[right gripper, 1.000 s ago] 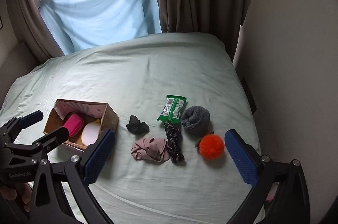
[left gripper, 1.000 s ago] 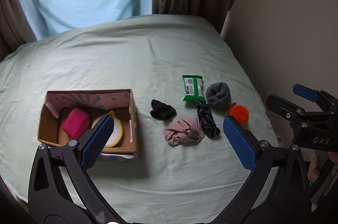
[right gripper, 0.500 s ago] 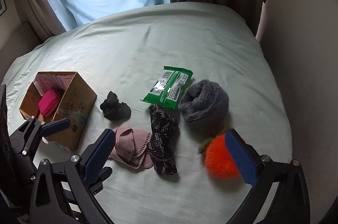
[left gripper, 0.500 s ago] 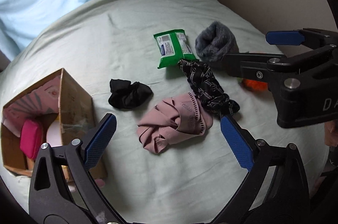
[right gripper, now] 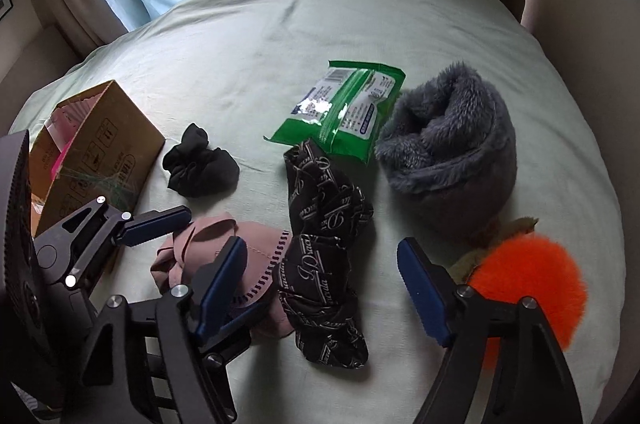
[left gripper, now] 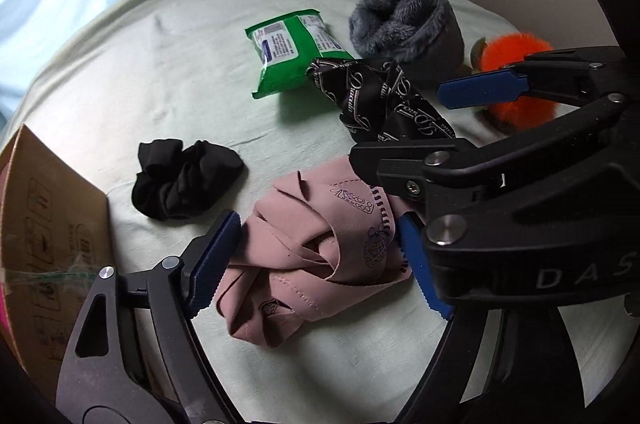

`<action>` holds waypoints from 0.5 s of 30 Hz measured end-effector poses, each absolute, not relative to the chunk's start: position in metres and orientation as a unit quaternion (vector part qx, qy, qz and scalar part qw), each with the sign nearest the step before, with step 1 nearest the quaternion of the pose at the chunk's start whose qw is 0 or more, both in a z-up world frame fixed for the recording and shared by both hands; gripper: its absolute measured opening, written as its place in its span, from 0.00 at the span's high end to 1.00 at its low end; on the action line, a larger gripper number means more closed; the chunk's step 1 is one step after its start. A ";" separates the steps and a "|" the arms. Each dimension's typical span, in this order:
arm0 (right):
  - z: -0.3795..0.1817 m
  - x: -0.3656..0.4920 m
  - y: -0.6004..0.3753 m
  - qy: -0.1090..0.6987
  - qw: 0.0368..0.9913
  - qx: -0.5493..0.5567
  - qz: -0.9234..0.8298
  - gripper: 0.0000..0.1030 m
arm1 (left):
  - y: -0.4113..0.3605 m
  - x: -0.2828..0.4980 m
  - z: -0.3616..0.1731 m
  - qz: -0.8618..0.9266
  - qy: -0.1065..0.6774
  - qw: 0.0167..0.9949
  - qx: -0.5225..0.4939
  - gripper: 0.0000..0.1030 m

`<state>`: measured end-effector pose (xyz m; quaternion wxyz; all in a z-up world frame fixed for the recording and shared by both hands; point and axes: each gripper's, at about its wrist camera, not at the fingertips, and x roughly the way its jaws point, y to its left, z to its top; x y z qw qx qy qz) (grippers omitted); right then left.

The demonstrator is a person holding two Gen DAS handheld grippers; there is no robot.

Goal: Organize soft objects
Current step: 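Grasp the pink cloth with the left tool while the right tool grasps the black scrunchie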

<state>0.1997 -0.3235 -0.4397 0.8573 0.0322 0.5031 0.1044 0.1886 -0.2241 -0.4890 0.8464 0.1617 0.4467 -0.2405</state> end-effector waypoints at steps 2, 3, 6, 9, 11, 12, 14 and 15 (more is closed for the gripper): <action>-0.446 0.201 -0.325 0.507 0.855 0.041 0.103 0.37 | -0.226 0.190 -0.495 -0.249 0.449 0.843 0.161 0.28; -0.448 0.201 -0.325 0.509 0.853 0.043 0.104 0.39 | -0.226 0.191 -0.496 -0.254 0.449 0.842 0.159 0.30; -0.454 0.203 -0.324 0.515 0.849 0.051 0.112 0.52 | -0.228 0.193 -0.500 -0.265 0.457 0.834 0.158 0.42; -0.457 0.204 -0.321 0.519 0.843 0.064 0.125 0.66 | -0.229 0.193 -0.500 -0.276 0.461 0.828 0.160 0.54; -0.456 0.203 -0.320 0.519 0.844 0.060 0.123 0.67 | -0.233 0.190 -0.500 -0.274 0.461 0.827 0.168 0.58; -0.454 0.202 -0.320 0.519 0.843 0.063 0.124 0.68 | -0.233 0.189 -0.499 -0.272 0.463 0.827 0.169 0.60; -0.453 0.201 -0.320 0.518 0.843 0.069 0.122 0.69 | -0.232 0.189 -0.496 -0.267 0.467 0.827 0.163 0.63; -0.453 0.201 -0.321 0.519 0.843 0.072 0.121 0.70 | -0.232 0.189 -0.494 -0.266 0.469 0.827 0.159 0.65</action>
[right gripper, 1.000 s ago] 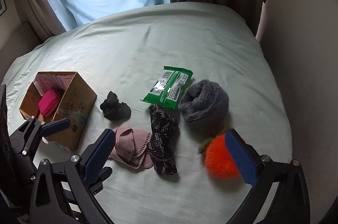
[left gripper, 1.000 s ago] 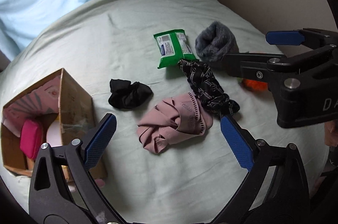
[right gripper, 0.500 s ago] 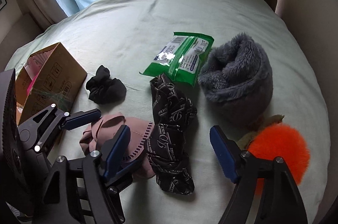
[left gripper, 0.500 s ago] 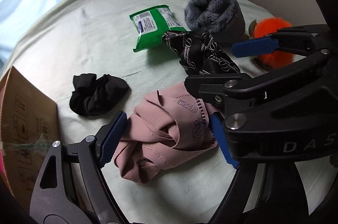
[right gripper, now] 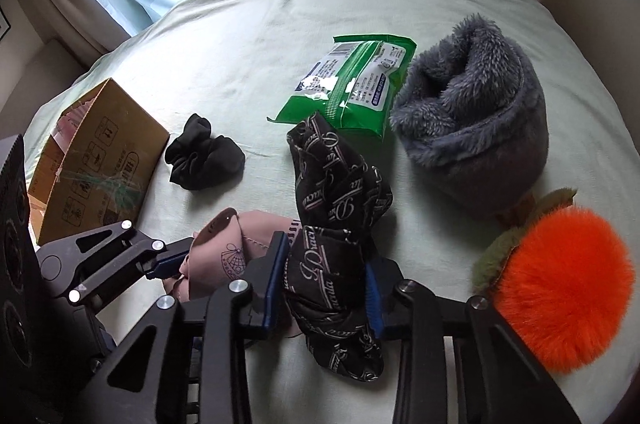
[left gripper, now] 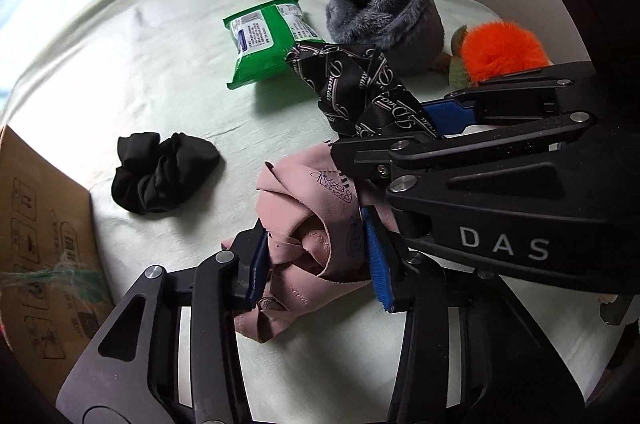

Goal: Organize soft objects
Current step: 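Grasp the pink cloth with the left tool while the right tool grasps the black scrunchie, then lift the pink cloth and black scrunchie and carry them over the box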

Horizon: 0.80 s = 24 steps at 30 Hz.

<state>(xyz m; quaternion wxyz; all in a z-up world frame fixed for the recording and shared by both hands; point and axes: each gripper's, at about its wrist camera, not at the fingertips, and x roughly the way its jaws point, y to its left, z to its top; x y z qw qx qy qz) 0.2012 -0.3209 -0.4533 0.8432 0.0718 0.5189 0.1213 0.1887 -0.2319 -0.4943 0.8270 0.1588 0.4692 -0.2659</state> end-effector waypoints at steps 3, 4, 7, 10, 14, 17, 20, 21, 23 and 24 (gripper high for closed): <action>-0.450 0.198 -0.325 0.518 0.844 0.075 0.118 0.70 | -0.230 0.188 -0.488 -0.262 0.469 0.829 0.156 0.67; -0.449 0.198 -0.327 0.518 0.844 0.076 0.118 0.70 | -0.231 0.188 -0.486 -0.262 0.466 0.830 0.157 0.68; -0.442 0.194 -0.330 0.514 0.847 0.073 0.117 0.70 | -0.231 0.188 -0.478 -0.258 0.461 0.834 0.160 0.69; -0.434 0.193 -0.333 0.509 0.850 0.073 0.114 0.70 | -0.230 0.185 -0.467 -0.254 0.458 0.838 0.154 0.69; -0.412 0.189 -0.336 0.498 0.857 0.074 0.110 0.71 | -0.230 0.186 -0.446 -0.249 0.451 0.844 0.148 0.69; -0.388 0.183 -0.337 0.488 0.863 0.075 0.108 0.70 | -0.231 0.189 -0.425 -0.246 0.444 0.849 0.145 0.69; -0.363 0.179 -0.338 0.485 0.864 0.080 0.110 0.70 | -0.228 0.185 -0.397 -0.240 0.435 0.856 0.145 0.69; -0.352 0.177 -0.337 0.483 0.865 0.081 0.112 0.70 | -0.226 0.184 -0.386 -0.237 0.432 0.859 0.141 0.69; -0.330 0.173 -0.335 0.478 0.867 0.074 0.115 0.70 | -0.220 0.182 -0.362 -0.228 0.425 0.866 0.133 0.69; -0.318 0.166 -0.332 0.475 0.869 0.069 0.117 0.70 | -0.216 0.182 -0.349 -0.222 0.421 0.870 0.128 0.69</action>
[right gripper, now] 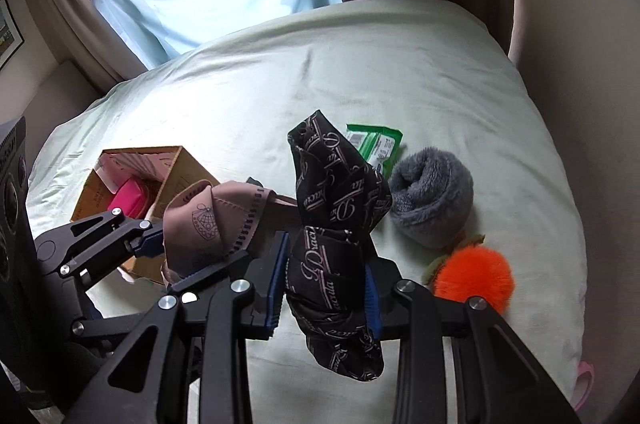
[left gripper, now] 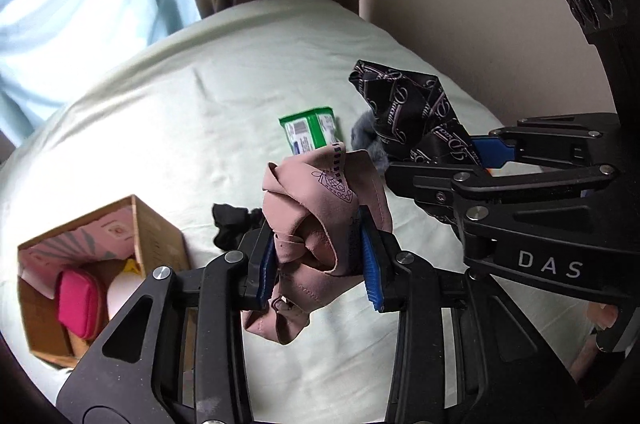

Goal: Organize soft objects
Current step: 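Lift the pink cloth and black scrunchie and carry them over the box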

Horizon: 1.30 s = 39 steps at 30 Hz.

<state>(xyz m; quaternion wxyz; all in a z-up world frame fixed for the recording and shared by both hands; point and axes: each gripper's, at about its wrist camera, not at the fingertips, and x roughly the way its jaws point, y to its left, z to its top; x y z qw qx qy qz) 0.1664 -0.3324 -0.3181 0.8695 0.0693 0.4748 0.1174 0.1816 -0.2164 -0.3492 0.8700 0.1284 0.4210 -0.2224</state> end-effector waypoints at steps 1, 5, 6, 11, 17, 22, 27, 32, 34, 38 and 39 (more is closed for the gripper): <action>-0.306 0.163 -0.331 0.472 0.871 0.066 0.120 0.70 | -0.212 0.180 -0.336 -0.216 0.417 0.874 0.124 0.69; -0.254 0.153 -0.318 0.460 0.877 0.053 0.128 0.70 | -0.192 0.175 -0.283 -0.188 0.409 0.888 0.099 0.69; -0.240 0.150 -0.316 0.457 0.879 0.049 0.129 0.70 | -0.186 0.174 -0.270 -0.181 0.408 0.891 0.088 0.69; -0.183 0.146 -0.284 0.439 0.886 0.045 0.138 0.70 | -0.155 0.163 -0.214 -0.153 0.396 0.903 0.058 0.69; -0.132 0.139 -0.238 0.426 0.892 0.054 0.142 0.70 | -0.101 0.155 -0.171 -0.114 0.392 0.912 0.046 0.69; -0.116 0.140 -0.184 0.427 0.890 0.061 0.147 0.70 | -0.034 0.153 -0.158 -0.085 0.399 0.912 0.041 0.69; -0.123 0.149 -0.133 0.433 0.885 0.080 0.152 0.70 | 0.036 0.161 -0.154 -0.066 0.418 0.906 0.024 0.69; -0.136 0.162 -0.085 0.446 0.879 0.086 0.145 0.70 | 0.095 0.174 -0.164 -0.058 0.437 0.898 0.004 0.69; -0.142 0.169 -0.070 0.455 0.875 0.092 0.138 0.70 | 0.115 0.181 -0.169 -0.059 0.442 0.895 0.002 0.69; -0.159 0.186 -0.048 0.476 0.865 0.110 0.120 0.70 | 0.146 0.197 -0.186 -0.064 0.461 0.885 0.004 0.69; -0.163 0.190 -0.043 0.481 0.861 0.114 0.117 0.70 | 0.151 0.204 -0.192 -0.064 0.467 0.882 0.005 0.69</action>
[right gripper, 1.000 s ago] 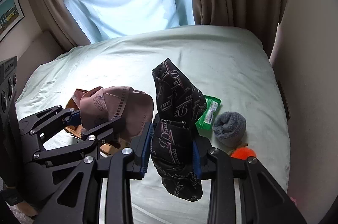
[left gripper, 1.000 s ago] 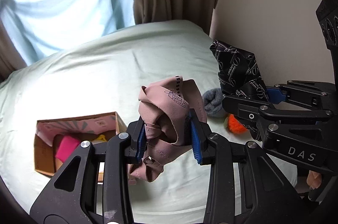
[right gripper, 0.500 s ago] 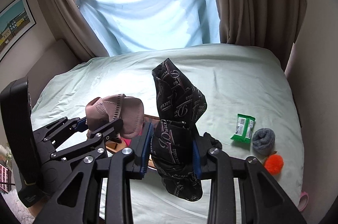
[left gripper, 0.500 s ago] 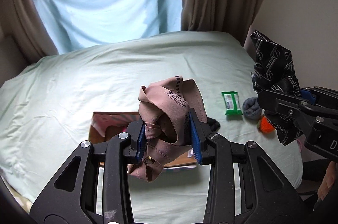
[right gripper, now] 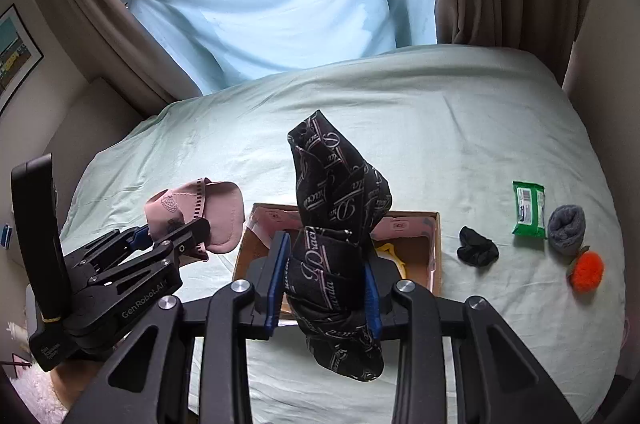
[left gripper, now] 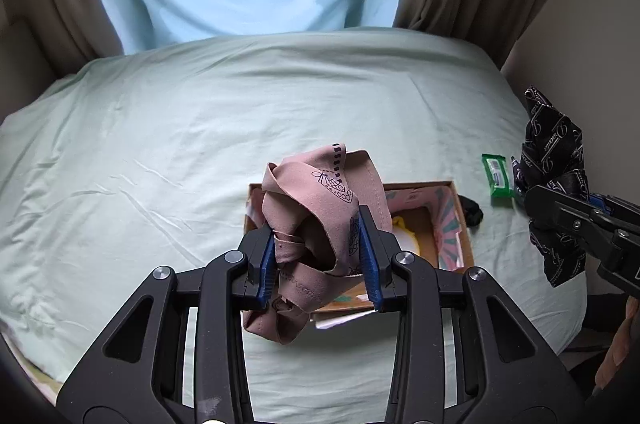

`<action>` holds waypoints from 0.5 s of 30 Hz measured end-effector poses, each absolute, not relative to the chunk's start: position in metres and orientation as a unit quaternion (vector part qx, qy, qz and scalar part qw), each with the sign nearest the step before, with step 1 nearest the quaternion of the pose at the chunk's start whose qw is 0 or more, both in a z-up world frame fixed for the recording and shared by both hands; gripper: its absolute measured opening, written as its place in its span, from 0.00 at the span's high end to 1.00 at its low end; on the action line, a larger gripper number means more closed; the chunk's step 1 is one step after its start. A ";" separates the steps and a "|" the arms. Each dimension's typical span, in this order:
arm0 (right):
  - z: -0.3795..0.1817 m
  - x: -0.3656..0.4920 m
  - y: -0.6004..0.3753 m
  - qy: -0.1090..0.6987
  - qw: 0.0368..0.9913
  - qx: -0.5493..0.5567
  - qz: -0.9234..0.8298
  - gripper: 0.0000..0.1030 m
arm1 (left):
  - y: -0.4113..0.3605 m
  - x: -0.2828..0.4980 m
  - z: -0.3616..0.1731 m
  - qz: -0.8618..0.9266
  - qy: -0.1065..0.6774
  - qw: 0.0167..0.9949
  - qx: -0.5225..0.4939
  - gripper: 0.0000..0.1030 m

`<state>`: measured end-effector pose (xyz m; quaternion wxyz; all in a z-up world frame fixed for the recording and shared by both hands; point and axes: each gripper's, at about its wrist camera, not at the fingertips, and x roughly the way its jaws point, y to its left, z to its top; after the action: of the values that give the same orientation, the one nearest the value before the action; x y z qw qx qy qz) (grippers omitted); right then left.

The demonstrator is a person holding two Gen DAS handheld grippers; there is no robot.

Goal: Organize soft objects
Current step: 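Lift the pink cloth and black scrunchie and carry them over the box, then open both tools to drop the cloth and scrunchie into the box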

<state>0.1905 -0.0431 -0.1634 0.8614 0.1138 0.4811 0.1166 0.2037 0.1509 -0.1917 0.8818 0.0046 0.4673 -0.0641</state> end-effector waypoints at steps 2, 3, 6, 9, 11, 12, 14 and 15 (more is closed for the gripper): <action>-0.175 0.200 -0.034 0.494 0.854 0.119 0.110 0.70 | 0.161 0.212 -0.203 -0.064 0.479 0.876 0.004 0.69; -0.181 0.204 -0.031 0.502 0.850 0.122 0.107 0.70 | 0.166 0.217 -0.210 -0.064 0.485 0.872 0.003 0.69; -0.204 0.218 -0.023 0.528 0.833 0.131 0.099 0.70 | 0.176 0.232 -0.235 -0.066 0.506 0.860 -0.002 0.69; -0.229 0.232 -0.017 0.557 0.813 0.142 0.090 0.70 | 0.182 0.244 -0.262 -0.062 0.531 0.845 -0.002 0.69; -0.247 0.241 -0.014 0.575 0.799 0.151 0.089 0.70 | 0.185 0.251 -0.278 -0.059 0.545 0.837 -0.009 0.69; -0.256 0.245 -0.013 0.584 0.792 0.153 0.089 0.70 | 0.187 0.254 -0.286 -0.058 0.551 0.833 -0.011 0.69; -0.276 0.254 -0.011 0.603 0.778 0.157 0.085 0.70 | 0.186 0.259 -0.299 -0.056 0.561 0.826 -0.009 0.69; -0.285 0.257 -0.009 0.611 0.771 0.159 0.082 0.70 | 0.185 0.262 -0.305 -0.056 0.566 0.822 -0.007 0.69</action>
<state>0.2569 -0.0090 -0.2850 0.7710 0.1585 0.6112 0.0824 0.2620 0.1852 -0.3054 0.8222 -0.0072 0.5664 -0.0556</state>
